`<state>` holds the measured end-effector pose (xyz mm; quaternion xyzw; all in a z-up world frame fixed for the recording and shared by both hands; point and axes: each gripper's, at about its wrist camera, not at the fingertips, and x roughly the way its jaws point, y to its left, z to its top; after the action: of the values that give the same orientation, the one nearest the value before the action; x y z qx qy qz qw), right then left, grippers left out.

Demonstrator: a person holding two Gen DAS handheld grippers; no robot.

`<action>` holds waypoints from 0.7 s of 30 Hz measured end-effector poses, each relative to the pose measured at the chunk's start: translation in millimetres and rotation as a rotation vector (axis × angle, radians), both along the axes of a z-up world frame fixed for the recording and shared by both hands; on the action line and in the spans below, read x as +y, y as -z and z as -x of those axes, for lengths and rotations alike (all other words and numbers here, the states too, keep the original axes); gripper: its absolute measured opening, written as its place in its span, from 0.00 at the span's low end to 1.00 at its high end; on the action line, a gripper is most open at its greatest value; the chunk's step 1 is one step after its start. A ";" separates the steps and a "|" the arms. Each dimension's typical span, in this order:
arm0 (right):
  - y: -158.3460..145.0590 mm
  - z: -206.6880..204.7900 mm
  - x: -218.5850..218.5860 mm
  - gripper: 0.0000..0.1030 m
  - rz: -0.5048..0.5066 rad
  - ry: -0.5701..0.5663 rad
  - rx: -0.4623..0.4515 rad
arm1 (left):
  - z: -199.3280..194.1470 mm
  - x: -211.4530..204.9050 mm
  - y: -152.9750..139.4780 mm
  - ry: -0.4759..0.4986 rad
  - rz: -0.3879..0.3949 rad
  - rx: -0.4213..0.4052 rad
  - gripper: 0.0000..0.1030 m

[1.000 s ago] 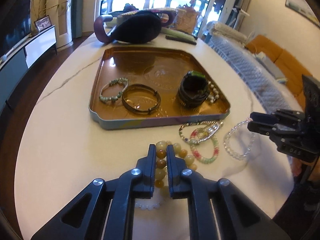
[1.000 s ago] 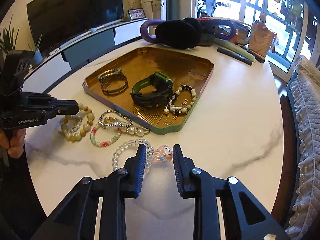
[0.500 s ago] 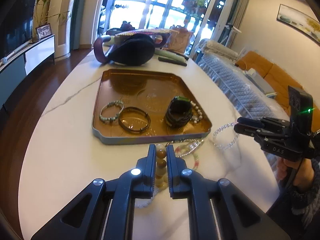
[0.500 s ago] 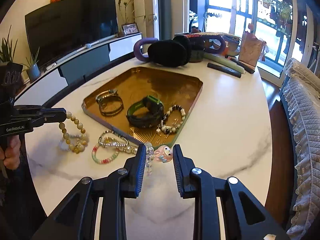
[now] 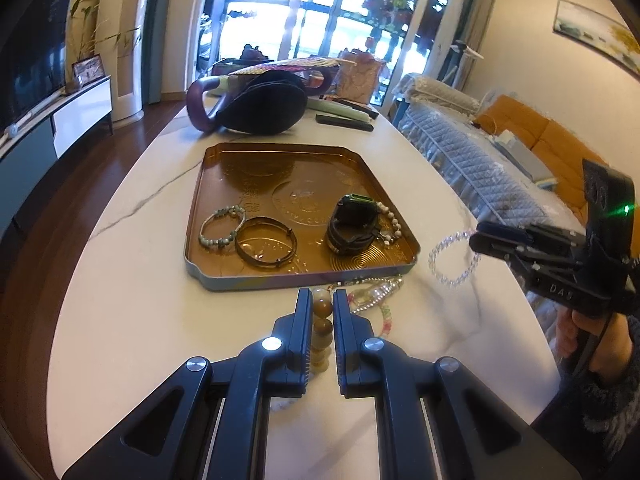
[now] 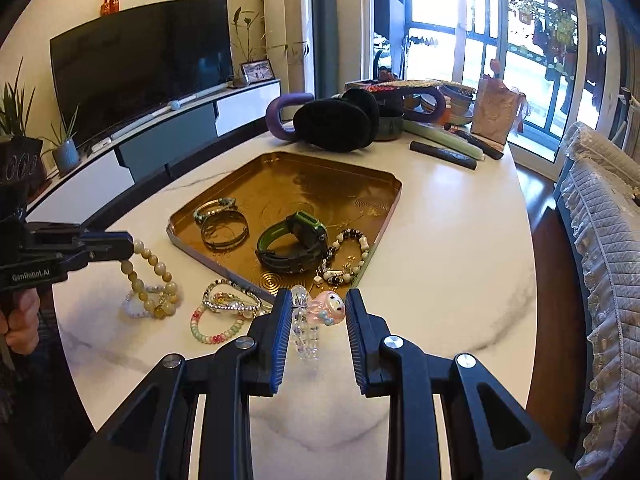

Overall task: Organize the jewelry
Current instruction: 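Carry the jade and crystal bracelets over the copper tray with both tools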

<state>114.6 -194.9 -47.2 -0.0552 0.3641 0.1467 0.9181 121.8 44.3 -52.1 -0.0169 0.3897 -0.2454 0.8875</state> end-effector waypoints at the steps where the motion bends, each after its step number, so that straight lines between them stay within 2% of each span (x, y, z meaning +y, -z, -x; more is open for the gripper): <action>1: -1.6 0.2 -0.1 0.24 -0.003 0.000 -0.003 | 1.2 -1.6 -2.9 0.002 -0.012 -0.013 0.10; 11: -30.3 -1.9 -7.2 0.24 -0.027 0.004 -0.071 | -0.9 -5.6 -31.1 0.005 -0.019 -0.084 0.10; 21: -53.1 -17.5 -8.8 0.24 -0.024 -0.012 -0.124 | -26.8 -7.9 -74.7 -0.013 -0.025 -0.175 0.10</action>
<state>132.1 -203.7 5.9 -0.0553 0.3043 0.1530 0.9386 148.6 36.4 22.6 0.0132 0.3134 -0.2354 0.9199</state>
